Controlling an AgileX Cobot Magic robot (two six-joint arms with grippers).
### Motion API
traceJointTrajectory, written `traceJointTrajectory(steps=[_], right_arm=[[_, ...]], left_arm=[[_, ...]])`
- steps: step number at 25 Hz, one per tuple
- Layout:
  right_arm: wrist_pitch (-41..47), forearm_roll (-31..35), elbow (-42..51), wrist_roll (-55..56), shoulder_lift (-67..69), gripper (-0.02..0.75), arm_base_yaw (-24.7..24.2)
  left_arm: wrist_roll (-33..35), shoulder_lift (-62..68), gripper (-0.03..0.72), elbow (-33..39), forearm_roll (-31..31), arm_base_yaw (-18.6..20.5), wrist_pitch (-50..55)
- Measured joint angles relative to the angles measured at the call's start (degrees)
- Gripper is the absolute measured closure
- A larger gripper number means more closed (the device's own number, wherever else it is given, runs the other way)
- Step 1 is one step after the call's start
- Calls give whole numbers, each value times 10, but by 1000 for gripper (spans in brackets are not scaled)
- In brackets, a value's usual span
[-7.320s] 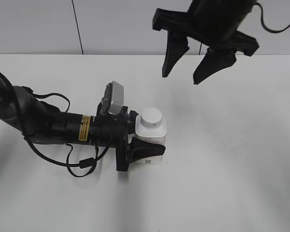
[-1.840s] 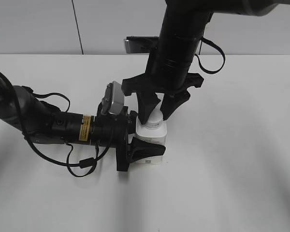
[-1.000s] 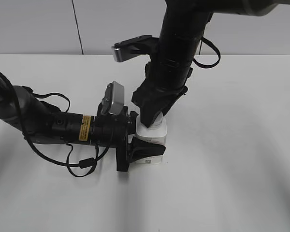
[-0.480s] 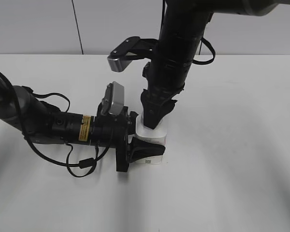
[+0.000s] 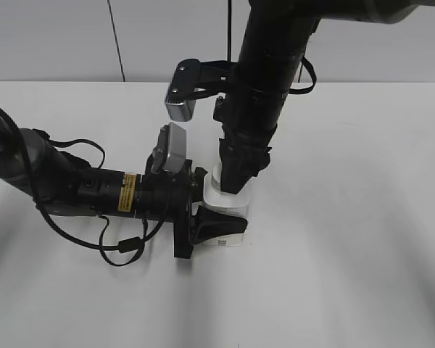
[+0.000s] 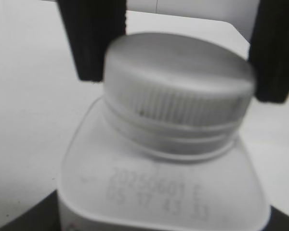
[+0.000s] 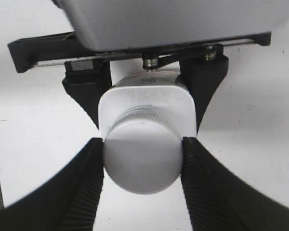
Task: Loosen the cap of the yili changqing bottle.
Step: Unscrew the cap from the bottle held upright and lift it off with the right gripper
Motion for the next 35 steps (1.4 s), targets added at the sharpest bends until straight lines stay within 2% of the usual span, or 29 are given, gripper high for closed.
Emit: traceJointTrajectory(steps=[8, 25, 31, 35], right_arm=[[-1, -4, 0, -93, 0, 345, 0], [-1, 2, 0, -97, 0, 346, 0], [0, 3, 1, -76, 1, 283, 0], [0, 3, 1, -68, 1, 275, 0]], left_arm=[[1, 0, 281, 0, 1, 0, 0], [1, 0, 282, 0, 1, 0, 0], [1, 0, 282, 0, 1, 0, 0], [1, 0, 282, 0, 1, 0, 0]])
